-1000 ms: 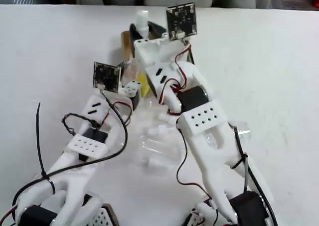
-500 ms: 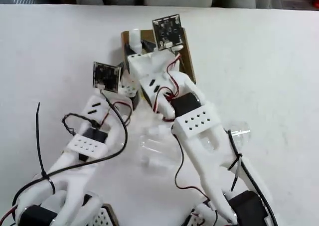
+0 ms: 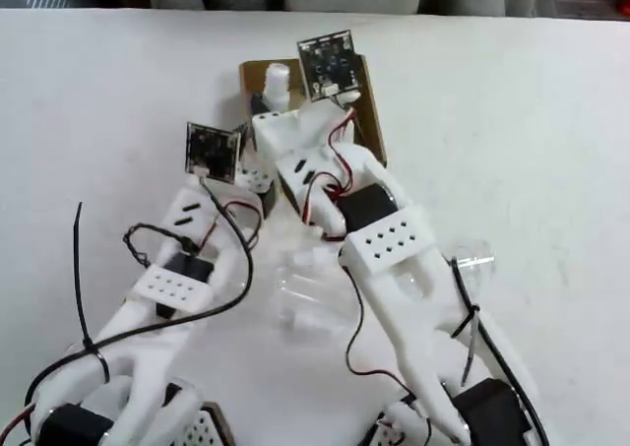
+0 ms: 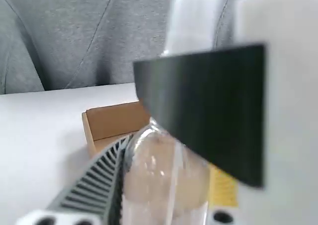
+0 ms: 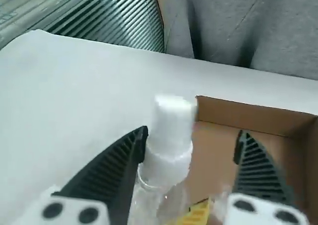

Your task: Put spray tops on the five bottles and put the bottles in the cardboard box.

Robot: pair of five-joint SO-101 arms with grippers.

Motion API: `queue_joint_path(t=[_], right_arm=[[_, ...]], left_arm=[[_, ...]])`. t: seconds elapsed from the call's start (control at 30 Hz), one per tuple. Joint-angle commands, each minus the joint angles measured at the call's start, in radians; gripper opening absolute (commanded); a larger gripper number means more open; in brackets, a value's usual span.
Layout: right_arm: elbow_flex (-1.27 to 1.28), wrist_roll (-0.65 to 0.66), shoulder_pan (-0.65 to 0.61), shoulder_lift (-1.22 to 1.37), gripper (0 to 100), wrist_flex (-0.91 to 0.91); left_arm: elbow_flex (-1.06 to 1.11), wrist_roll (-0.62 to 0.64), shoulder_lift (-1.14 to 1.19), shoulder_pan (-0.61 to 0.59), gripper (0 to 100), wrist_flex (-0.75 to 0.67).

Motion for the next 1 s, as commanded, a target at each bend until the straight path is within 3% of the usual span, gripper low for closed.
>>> queue_joint_path(t=[0.0,0.13,0.27,0.43,0.53,0.6,0.77,0.97], right_arm=[[-0.095,0.008,0.001,-0.099,27.9,0.068],[-0.160,0.008,0.030,-0.194,29.5,0.136],[-0.190,0.006,0.110,-0.268,24.8,0.145],[-0.166,0.000,0.268,-0.283,0.5,0.193],[-0.092,-0.002,0.334,-0.285,5.5,0.294],[-0.025,-0.002,0.348,-0.291,2.4,0.348],[0.206,-0.009,0.308,-0.309,2.2,0.309],[0.528,-0.064,0.114,-0.314,1.5,0.010]], left_arm=[[-0.012,0.003,-0.039,0.005,2,-0.029],[-0.012,0.003,-0.039,0.005,2,-0.029],[-0.012,0.003,-0.039,0.005,2,-0.029],[-0.012,0.003,-0.041,0.004,2,-0.029],[-0.018,0.009,-0.047,-0.025,2,-0.031],[-0.032,0.011,-0.041,-0.047,2,-0.049],[-0.063,0.012,-0.039,-0.067,2,-0.052],[-0.126,0.012,-0.012,-0.065,2,-0.051]])
